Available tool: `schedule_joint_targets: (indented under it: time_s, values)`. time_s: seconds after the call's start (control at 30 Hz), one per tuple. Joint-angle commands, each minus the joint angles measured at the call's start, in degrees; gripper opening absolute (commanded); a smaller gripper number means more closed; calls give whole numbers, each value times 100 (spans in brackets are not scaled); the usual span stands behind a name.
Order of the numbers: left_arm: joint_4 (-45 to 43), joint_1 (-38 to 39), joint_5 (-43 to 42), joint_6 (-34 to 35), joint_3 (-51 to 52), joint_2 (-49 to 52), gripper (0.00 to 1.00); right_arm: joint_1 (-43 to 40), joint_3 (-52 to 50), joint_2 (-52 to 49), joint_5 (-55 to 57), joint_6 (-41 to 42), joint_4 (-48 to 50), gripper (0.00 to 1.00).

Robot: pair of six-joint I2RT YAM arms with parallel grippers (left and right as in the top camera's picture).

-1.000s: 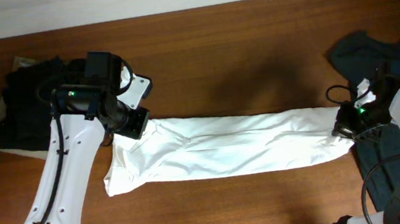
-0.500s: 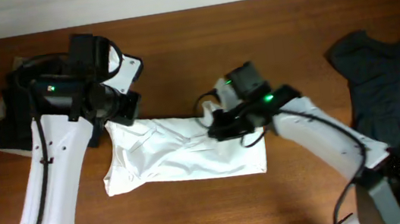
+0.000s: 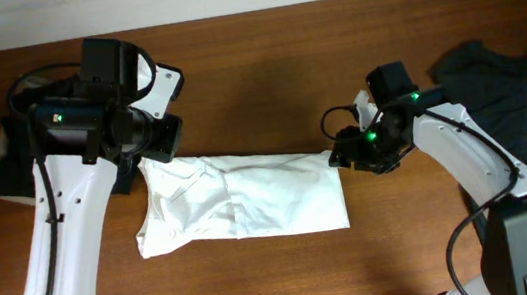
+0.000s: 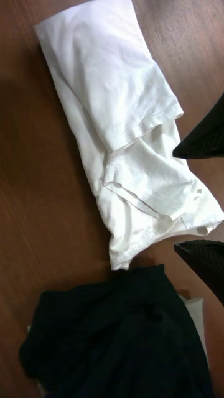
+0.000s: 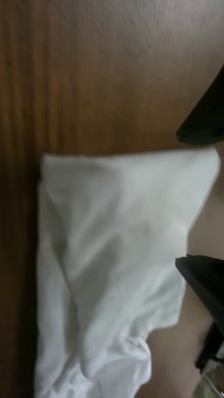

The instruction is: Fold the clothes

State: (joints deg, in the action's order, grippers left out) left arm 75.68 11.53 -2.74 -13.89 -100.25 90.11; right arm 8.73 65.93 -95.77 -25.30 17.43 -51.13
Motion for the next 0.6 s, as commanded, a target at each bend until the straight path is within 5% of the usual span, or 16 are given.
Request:
schedule_joint_targets:
  time_s: [0.0,0.13,0.17,0.2,0.23,0.5,0.57]
  values:
    - [-15,-35,26,57,-85,-90,43,140,-455,-328,20,-369,341,61]
    - [-9,-35,24,57,-85,-90,43,579,-728,-601,50,-345,1014,65]
    - [9,-35,26,57,-85,-90,43,619,-728,-682,50,-348,1108,54]
    - [20,-35,31,57,-85,-90,44,603,-728,-699,59,-350,1161,18]
    - [48,-35,83,57,-85,-90,44,529,-721,-688,72,-348,1193,4]
    - [251,-35,-461,291,251,39,54,-1010,-282,-507,1012,-57,-632,4]
    - [181,-35,-498,302,708,249,54,-1010,-280,-507,1019,-181,-629,41]
